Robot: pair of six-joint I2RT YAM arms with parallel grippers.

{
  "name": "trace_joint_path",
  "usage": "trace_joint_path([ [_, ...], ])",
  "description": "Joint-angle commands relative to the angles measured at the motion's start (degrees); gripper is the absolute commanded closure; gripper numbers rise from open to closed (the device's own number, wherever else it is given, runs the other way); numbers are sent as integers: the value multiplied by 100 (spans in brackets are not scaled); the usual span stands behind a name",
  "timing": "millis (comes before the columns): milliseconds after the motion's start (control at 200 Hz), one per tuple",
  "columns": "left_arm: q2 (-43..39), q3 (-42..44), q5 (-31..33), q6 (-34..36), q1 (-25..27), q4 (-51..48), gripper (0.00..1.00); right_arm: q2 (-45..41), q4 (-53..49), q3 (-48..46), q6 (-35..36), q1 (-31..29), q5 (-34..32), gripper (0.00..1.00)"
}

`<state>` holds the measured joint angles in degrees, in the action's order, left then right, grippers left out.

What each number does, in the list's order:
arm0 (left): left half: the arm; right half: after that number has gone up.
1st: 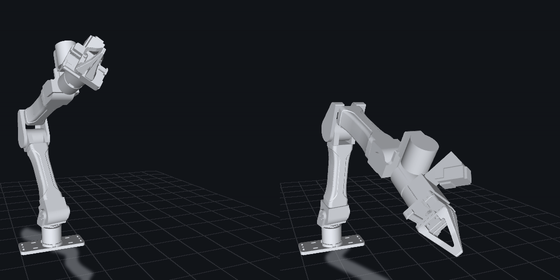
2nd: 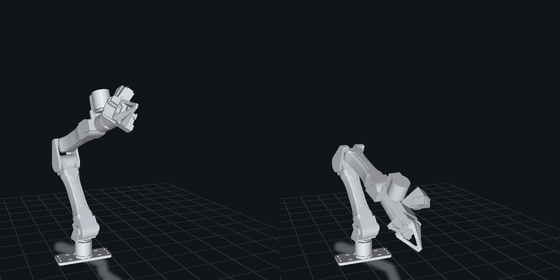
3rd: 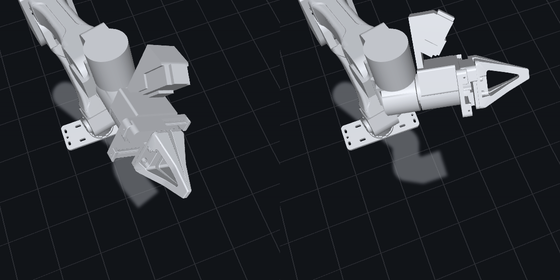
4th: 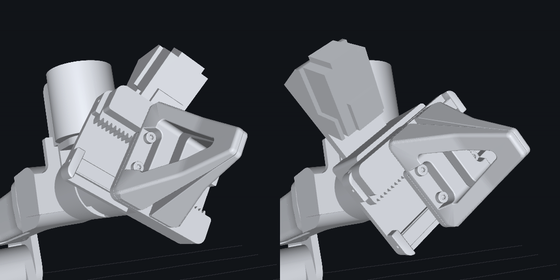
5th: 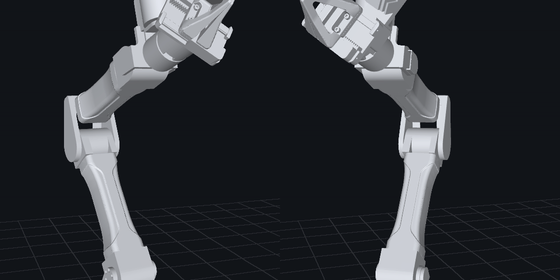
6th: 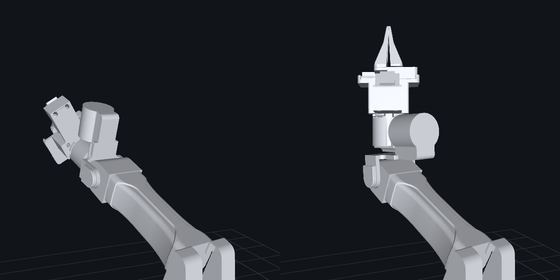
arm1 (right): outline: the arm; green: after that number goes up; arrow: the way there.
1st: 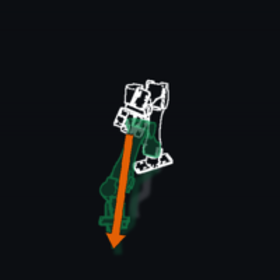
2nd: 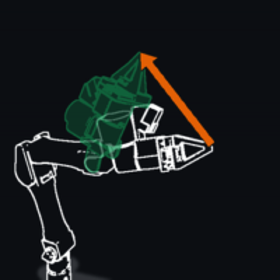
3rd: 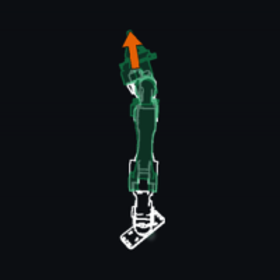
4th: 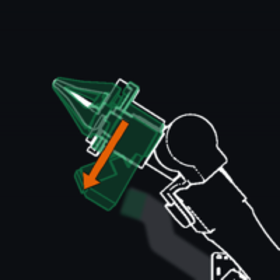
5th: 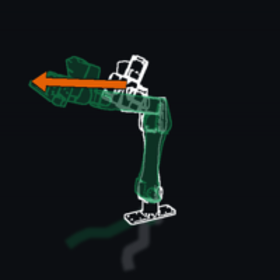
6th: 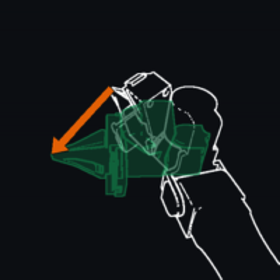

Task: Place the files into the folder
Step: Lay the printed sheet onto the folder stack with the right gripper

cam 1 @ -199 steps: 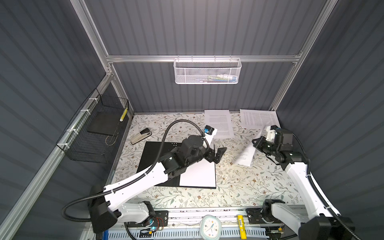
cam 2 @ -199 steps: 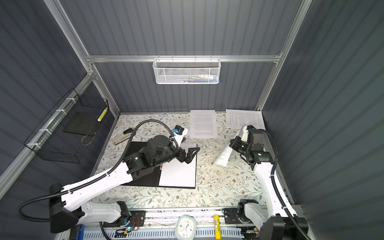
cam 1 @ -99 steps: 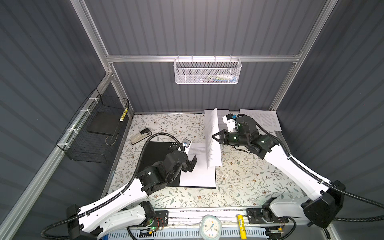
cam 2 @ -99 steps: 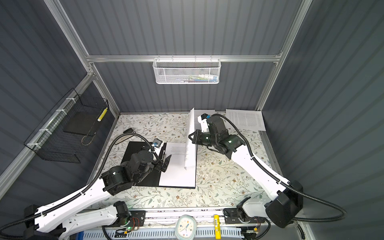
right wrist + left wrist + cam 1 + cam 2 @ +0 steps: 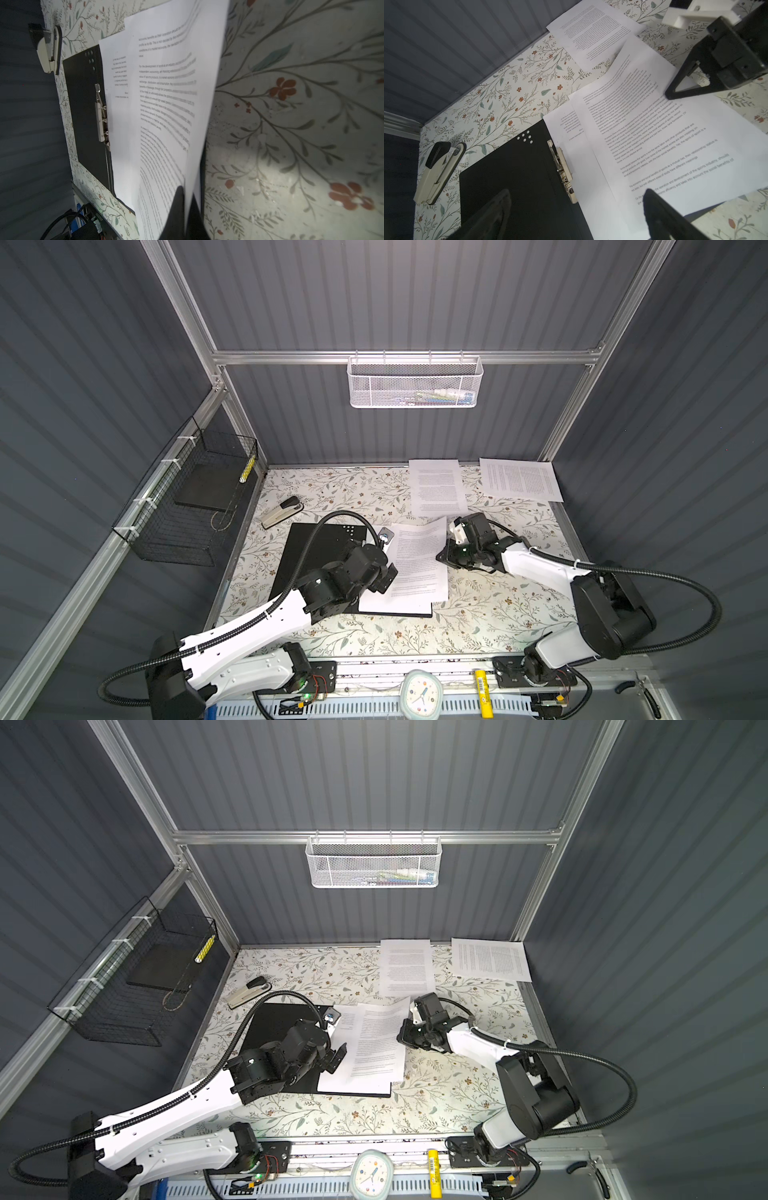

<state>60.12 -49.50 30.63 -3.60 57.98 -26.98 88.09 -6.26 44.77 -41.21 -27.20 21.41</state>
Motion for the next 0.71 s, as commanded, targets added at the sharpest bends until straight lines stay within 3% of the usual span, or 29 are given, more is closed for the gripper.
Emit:
trace_joint_path([
  [0,-73,-166,-197,1,-13,-48,0,184,622,9,-9,-44,52,100],
  [700,443,-399,-693,-76,-21,-357,0,704,1237,110,-532,-625,96,100],
])
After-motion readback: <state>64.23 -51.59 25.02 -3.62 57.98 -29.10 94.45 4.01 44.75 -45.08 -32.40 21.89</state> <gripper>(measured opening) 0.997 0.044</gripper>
